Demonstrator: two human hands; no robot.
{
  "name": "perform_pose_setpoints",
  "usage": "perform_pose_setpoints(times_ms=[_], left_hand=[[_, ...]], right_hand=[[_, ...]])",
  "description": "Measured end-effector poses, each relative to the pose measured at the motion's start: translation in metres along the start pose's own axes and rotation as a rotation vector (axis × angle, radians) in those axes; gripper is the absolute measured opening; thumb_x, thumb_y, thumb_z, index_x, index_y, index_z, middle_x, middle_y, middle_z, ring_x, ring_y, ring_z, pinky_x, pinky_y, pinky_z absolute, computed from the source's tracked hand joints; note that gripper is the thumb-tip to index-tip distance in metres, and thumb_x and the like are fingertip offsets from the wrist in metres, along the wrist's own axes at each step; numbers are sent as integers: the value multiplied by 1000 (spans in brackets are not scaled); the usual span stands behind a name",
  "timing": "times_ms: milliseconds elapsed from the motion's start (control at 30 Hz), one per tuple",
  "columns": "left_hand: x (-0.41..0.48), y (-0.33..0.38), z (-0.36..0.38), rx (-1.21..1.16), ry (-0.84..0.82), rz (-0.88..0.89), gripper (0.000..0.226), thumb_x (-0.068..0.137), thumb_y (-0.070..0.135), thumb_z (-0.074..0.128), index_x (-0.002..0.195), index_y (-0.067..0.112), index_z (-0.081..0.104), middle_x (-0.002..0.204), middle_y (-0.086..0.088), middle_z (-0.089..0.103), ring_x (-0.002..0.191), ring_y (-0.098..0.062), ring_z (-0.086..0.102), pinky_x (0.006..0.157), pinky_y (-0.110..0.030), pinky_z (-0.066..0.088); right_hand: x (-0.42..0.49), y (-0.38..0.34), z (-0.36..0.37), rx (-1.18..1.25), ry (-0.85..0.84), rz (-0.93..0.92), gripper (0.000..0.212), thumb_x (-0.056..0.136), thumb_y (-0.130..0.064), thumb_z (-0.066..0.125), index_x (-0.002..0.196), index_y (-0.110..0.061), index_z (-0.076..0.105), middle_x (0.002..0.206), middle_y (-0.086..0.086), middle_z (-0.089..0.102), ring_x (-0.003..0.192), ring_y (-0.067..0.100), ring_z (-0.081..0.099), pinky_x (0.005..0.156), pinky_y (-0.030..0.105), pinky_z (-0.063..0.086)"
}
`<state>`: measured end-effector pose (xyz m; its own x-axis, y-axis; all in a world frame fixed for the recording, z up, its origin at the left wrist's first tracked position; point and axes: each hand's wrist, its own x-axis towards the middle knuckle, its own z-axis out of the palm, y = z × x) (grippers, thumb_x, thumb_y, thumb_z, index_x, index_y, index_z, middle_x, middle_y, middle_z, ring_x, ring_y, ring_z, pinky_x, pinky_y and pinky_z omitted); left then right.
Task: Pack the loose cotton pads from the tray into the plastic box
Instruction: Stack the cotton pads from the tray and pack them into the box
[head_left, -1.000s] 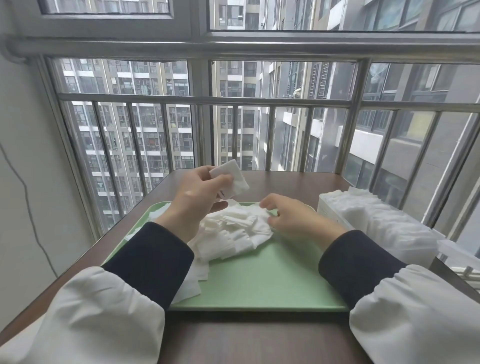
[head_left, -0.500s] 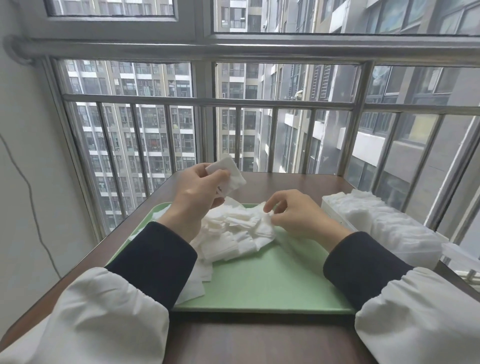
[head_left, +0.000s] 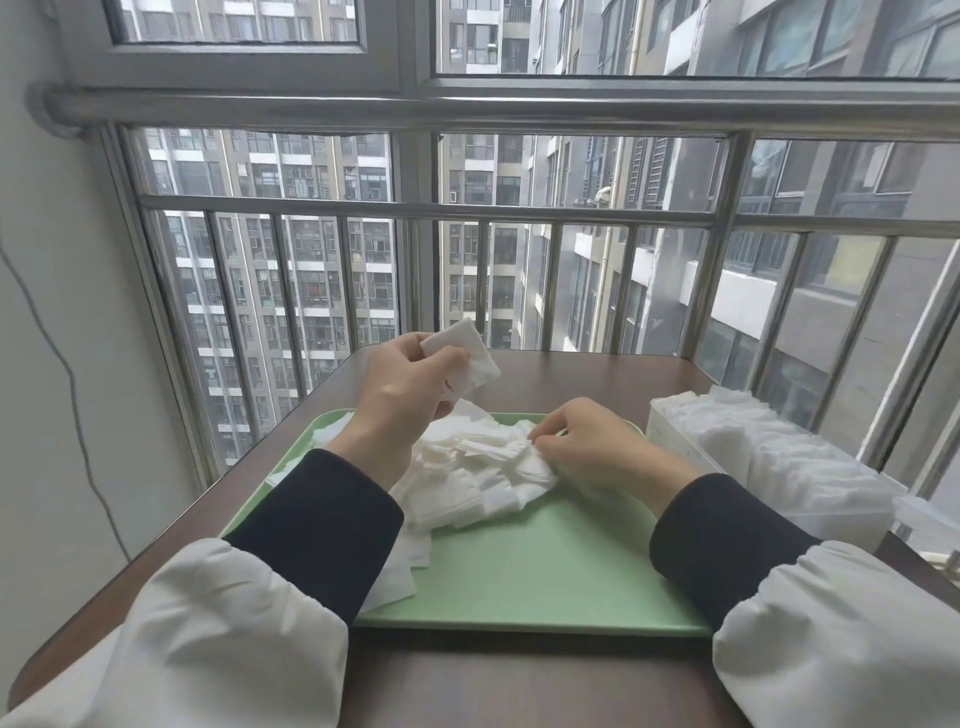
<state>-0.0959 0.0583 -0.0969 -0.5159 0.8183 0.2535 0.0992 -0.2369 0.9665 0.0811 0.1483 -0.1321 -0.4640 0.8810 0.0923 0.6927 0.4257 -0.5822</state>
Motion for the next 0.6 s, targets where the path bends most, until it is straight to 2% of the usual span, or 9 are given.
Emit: perform_pose_setpoints(times_ms=[67,133,200,300,400,500,600], left_hand=[[0,0,0,0,3,5,4,90,13,68,93,14,69,82,-1,64,70,-13,59,54,-18,53],[1,0,0,2,8,8,3,90,13,67,92,14,69,80,0,64,67,-12,58,52,-17,52],[1,0,-1,6,8,8,3,90,13,68,92,15,68,82,0,64,69,-13,59,53,-17,52],[2,-1,-1,8,8,9,2,89,13,68,92,14,68,83,-2,64,71,-14,59,53,-17,52],[3,-2,-1,4,12,8,2,89,13,69,90,14,68,83,-1,65,70,-14,60,53,-16,53],[4,-3,-1,-6,8,-4,4,88,13,69,92,14,68,88,-3,67,77,-17,63,54,-17,54],[4,-5,-2,-37,-7,-35,7,89,10,68,96,13,68,95,-6,68,85,-19,68,62,-22,59]], right_hand=[[0,0,-2,93,40,-9,25,85,-10,58,87,-19,82,77,-24,69,75,-6,63,59,8,45],[-2,-1,-5,204,139,-21,22,84,-10,63,85,-20,82,85,-14,75,85,4,68,76,20,53],[-5,-2,-9,303,231,-36,17,83,-11,68,84,-22,81,86,-10,76,88,9,70,84,31,56],[-8,-3,-11,381,252,-49,15,79,-9,75,77,-23,79,80,-7,76,81,11,72,82,37,61],[-12,-5,-11,458,249,-45,13,74,-4,80,77,-16,77,79,-1,76,80,17,73,80,37,62],[-15,-9,-17,617,287,-85,27,72,4,81,91,-13,72,94,4,73,85,20,70,76,32,60],[-19,-15,-24,860,188,-91,48,73,14,75,112,-12,66,110,12,70,98,27,71,75,33,61]])
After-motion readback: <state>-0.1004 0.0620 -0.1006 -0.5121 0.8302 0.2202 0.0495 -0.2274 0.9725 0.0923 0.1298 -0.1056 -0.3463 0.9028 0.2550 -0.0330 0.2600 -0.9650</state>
